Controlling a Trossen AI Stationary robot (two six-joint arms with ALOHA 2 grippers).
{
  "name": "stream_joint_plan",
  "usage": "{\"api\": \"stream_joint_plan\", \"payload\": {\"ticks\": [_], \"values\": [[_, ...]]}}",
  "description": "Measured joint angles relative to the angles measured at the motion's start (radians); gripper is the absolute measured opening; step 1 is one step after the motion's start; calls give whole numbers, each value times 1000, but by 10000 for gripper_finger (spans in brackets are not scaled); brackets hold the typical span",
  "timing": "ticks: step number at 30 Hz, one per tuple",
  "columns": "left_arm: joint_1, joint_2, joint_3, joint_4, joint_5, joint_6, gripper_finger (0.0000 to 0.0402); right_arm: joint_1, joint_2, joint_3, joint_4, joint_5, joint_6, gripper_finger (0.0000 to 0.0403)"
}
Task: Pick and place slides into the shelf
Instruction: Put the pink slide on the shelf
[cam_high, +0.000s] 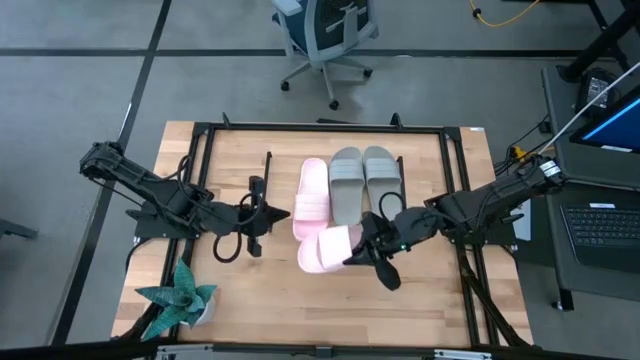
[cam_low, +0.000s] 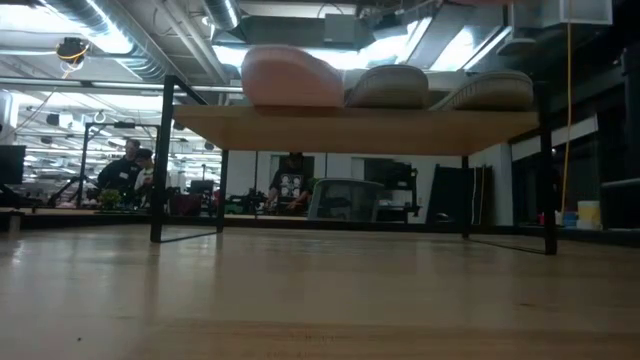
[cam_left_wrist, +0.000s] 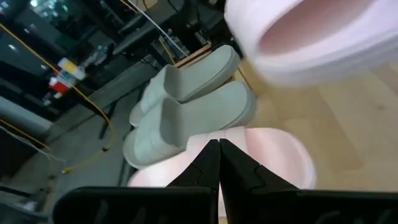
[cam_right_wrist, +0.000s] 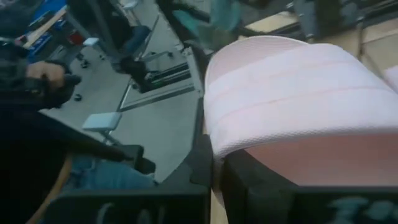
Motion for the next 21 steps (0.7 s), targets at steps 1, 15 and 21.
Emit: {"api": "stream_joint_plan", "payload": {"ticks": [1, 15, 21], "values": [[2, -1, 0, 3, -9, 17, 0, -11, 0, 0, -1, -7, -7, 16], [35, -1, 1, 48, -97, 200, 0, -153, -5, 216, -386, -69, -215, 16], [35, -1, 1, 174, -95, 303, 0, -246, 6, 277, -446, -156, -308, 16]]}}
